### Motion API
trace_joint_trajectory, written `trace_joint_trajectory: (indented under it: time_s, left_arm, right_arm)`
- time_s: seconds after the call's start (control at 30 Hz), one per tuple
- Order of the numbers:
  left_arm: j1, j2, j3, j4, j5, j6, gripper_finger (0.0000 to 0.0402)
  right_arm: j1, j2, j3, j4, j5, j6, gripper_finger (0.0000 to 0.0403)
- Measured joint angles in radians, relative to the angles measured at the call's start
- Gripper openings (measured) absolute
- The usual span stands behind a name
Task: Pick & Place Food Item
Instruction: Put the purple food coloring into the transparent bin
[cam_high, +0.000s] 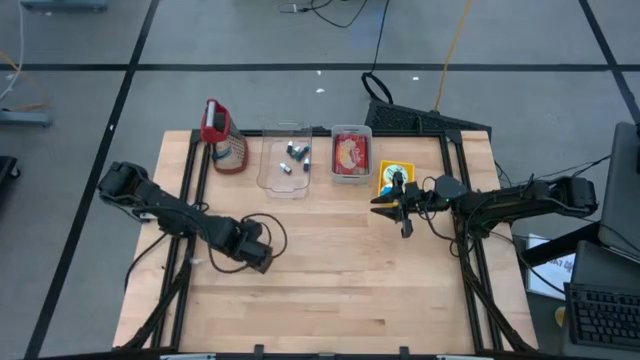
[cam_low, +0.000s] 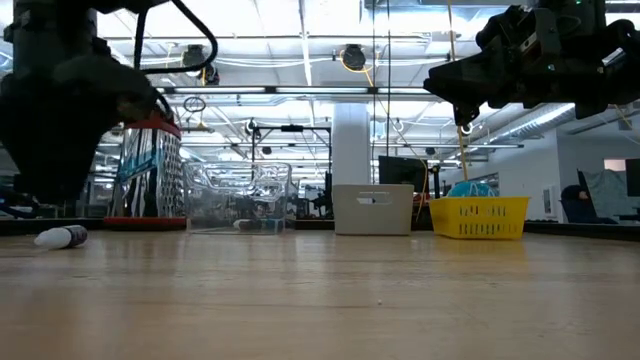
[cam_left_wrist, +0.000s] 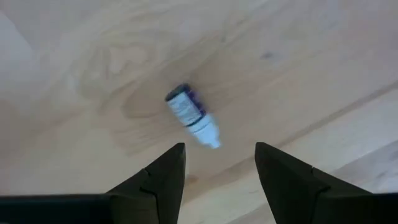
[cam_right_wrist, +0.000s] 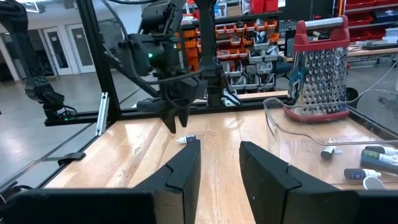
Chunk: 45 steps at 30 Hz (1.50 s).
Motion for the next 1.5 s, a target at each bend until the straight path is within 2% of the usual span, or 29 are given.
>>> trace_joint_trajectory:
  time_s: [0.23,0.8,1.33,1.5]
  left_arm:
    - [-0.02,0.039,0.0,0.096,-0.018,-0.193,0.0195]
    - [-0.019,0.11,-0.001,0.046,-0.033,-0.333,0.0195]
    - [-0.026,0.11,-0.001,0.017,-0.09,-0.338,0.0195]
    - [-0.026,0.109,-0.035,0.033,-0.092,-0.343,0.0195]
  right_arm:
    - [0.0,0.0,0.0,0.0,0.0,0.0,0.01]
    - [0.0,0.0,0.0,0.001,0.0,0.0,0.01]
    - [0.0,0.0,0.0,0.0,0.0,-0.011,0.01]
    - [0.0,0.0,0.0,0.0,0.0,-0.011,0.01]
